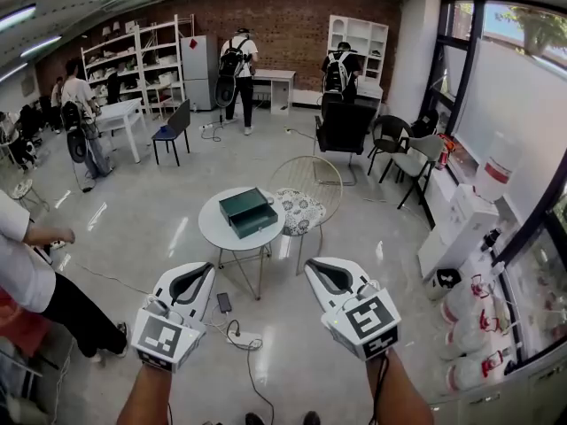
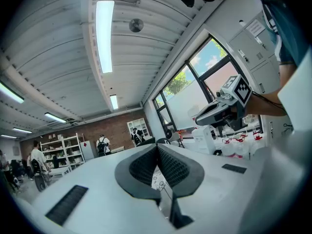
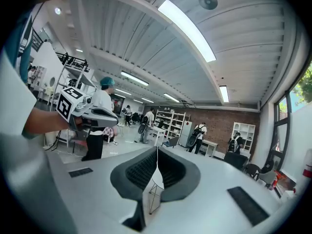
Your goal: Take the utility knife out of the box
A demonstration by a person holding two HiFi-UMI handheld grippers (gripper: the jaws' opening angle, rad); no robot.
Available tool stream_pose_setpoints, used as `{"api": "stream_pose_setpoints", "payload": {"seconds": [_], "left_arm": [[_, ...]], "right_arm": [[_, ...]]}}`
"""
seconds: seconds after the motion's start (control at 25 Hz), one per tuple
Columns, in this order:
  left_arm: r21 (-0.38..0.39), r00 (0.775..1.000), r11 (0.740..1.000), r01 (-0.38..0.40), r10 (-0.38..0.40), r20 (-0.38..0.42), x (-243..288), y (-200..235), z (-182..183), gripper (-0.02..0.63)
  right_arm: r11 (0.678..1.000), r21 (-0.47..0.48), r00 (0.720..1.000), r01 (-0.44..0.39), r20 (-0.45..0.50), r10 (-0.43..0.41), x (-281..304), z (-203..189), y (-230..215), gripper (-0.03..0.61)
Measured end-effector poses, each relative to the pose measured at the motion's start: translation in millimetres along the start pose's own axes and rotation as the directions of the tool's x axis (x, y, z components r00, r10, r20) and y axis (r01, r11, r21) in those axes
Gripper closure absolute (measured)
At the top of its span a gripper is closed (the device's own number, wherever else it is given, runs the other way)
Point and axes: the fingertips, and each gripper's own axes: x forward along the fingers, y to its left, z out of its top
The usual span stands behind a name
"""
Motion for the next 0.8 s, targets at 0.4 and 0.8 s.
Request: {"api": "stream_pose_setpoints", "payload": {"seconds": [0.4, 0.8], "left_arm": [[-0.012, 0.999, 0.999, 0.036, -0.035, 0.039, -23, 61, -20, 0.595], [-0.033, 1.000, 0.999, 0.005, -0.004, 0.016, 0, 118, -47, 0.595]], "right_arm": [[1.000, 0.017, 1.000, 0.025, 0.003, -0.025, 50, 22, 34, 0.541], [1.000, 0.028, 1.000, -0.001, -0.014, 0.002, 122, 17, 29, 0.541]]}}
